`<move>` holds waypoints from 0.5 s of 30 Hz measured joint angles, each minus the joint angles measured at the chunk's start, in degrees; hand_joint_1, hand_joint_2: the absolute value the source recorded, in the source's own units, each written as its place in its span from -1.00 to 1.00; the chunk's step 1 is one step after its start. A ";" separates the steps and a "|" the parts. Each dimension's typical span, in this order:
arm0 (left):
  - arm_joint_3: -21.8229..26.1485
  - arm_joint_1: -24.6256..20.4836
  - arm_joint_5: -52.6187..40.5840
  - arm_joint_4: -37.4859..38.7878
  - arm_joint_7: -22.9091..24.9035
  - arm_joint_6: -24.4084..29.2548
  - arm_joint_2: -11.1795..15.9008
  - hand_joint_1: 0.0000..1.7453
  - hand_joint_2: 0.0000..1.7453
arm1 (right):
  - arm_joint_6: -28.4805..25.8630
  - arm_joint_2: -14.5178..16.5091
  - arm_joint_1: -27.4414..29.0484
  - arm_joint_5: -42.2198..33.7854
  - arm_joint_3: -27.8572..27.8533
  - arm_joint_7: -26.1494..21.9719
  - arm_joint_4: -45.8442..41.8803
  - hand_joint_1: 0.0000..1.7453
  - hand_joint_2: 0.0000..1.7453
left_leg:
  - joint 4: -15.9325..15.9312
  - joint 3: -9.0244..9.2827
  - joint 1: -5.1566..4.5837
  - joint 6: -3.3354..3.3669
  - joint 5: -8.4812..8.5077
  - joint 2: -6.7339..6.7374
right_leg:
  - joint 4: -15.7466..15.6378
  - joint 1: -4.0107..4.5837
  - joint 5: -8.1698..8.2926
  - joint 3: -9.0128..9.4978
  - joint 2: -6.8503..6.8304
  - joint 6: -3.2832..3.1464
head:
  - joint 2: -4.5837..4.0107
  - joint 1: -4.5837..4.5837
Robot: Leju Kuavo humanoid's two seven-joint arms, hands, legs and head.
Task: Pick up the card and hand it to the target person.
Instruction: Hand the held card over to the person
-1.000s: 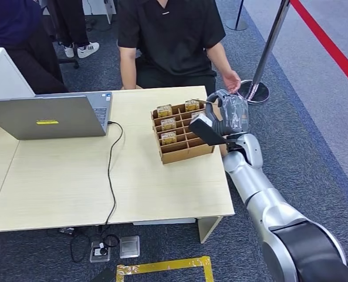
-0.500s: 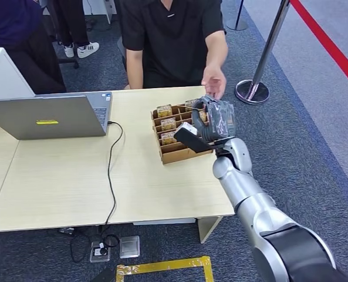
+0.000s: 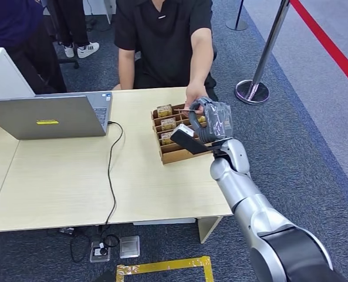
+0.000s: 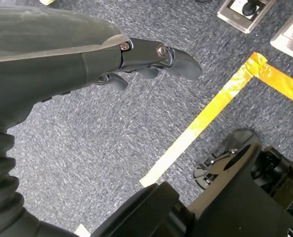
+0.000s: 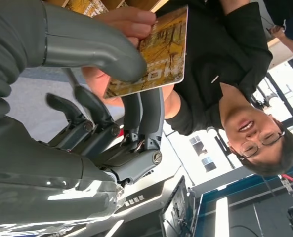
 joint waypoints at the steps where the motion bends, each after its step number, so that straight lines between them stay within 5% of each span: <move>1: -0.01 0.00 0.01 0.00 0.03 -0.07 0.01 -1.00 -1.00 | 0.00 0.01 0.01 0.21 -0.36 -0.12 -0.01 -1.00 -0.50 | 0.00 0.00 0.00 0.00 0.00 0.00 | 0.00 0.00 0.00 0.00 0.00 0.00 | 0.00 0.01; 2: -0.02 0.01 0.01 0.00 0.07 -0.09 0.02 -1.00 -1.00 | 0.00 0.02 0.04 0.43 -0.79 -0.36 -0.05 -1.00 -1.00 | 0.00 0.00 0.00 0.00 0.00 0.00 | 0.00 0.00 0.00 0.00 0.00 0.00 | 0.01 0.01; 15: -0.14 0.08 -0.07 0.00 0.43 -0.32 0.27 -1.00 -1.00 | 0.00 0.31 5.56 1.03 -15.26 -9.83 -7.00 -1.00 -1.00 | 0.01 0.00 0.00 0.00 0.00 -0.01 | -0.03 0.00 0.00 -0.01 -0.01 0.00 | -0.01 0.02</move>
